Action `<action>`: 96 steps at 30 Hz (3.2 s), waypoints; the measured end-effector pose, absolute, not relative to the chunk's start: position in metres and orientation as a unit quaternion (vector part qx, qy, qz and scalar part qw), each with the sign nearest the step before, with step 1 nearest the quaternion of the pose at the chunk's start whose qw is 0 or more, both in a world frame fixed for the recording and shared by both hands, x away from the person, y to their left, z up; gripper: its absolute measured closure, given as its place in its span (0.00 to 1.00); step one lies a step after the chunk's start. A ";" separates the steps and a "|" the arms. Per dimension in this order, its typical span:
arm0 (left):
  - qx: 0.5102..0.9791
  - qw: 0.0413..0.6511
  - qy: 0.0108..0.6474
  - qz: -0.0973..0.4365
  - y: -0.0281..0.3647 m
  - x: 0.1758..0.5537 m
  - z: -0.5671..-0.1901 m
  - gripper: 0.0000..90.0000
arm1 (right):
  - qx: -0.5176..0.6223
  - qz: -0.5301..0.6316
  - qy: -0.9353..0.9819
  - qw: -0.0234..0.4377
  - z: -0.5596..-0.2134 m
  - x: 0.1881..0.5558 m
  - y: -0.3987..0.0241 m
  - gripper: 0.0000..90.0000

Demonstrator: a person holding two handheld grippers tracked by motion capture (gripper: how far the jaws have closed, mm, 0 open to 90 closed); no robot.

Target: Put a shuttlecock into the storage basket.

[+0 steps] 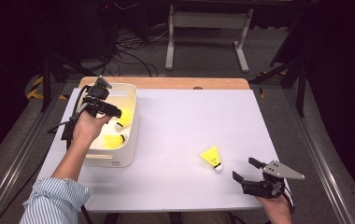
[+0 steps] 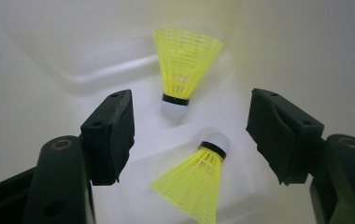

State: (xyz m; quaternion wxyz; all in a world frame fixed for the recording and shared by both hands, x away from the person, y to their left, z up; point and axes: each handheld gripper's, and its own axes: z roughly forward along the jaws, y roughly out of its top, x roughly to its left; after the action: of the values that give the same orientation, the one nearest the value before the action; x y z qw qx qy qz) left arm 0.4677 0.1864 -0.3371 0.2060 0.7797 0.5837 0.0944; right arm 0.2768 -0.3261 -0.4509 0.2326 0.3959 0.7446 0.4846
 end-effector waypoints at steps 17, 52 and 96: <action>0.791 0.225 0.561 0.100 0.178 0.459 -0.318 0.37 | 0.398 0.486 0.743 0.232 -0.451 0.277 -0.326 0.16; 0.806 0.252 0.526 0.104 0.154 0.447 -0.302 0.37 | 0.401 0.485 0.743 0.228 -0.451 0.278 -0.326 0.16; 0.835 0.263 0.472 0.104 0.108 0.441 -0.290 0.37 | 0.401 0.486 0.743 0.226 -0.451 0.277 -0.327 0.16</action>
State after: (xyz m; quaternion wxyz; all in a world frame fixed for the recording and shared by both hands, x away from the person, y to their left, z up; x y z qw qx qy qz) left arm 0.4406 0.1082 -0.2898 0.2630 0.8351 0.4720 0.1035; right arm 0.2772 -0.3268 -0.4507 0.2260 0.4005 0.7434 0.4856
